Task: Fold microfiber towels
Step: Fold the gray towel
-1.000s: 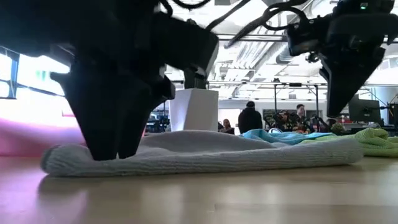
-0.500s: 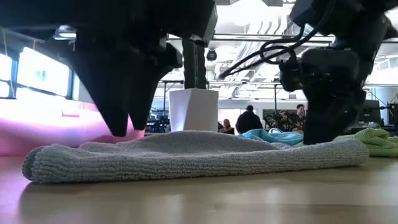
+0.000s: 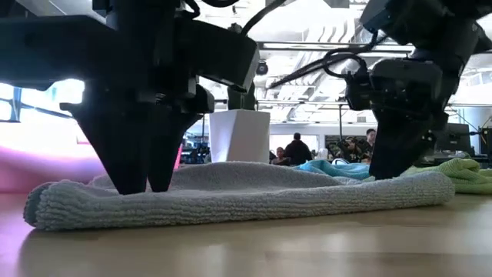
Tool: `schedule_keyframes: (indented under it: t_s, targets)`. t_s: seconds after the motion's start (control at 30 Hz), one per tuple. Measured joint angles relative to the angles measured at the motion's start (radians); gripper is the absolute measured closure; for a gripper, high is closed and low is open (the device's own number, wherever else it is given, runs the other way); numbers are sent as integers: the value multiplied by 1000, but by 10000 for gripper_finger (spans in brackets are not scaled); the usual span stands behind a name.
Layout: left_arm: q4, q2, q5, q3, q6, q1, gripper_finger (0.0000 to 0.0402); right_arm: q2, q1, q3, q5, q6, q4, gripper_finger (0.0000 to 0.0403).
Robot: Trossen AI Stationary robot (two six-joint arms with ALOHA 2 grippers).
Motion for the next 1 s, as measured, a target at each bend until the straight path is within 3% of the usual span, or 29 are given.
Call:
schedule_keyframes:
  t_s: [0.23, 0.63, 0.77, 1.0]
  targets:
    - [29, 0, 6, -1, -38, 0, 229, 55, 5, 7, -7, 33, -21, 221]
    - [49, 2, -3, -1, -60, 0, 229, 84, 65, 5, -47, 115, 152, 227]
    - [49, 3, -22, -1, -59, -1, 229, 84, 71, 5, -60, 139, 147, 268]
    - [50, 5, -58, 4, -35, -2, 229, 85, 72, 5, -71, 135, 116, 392]
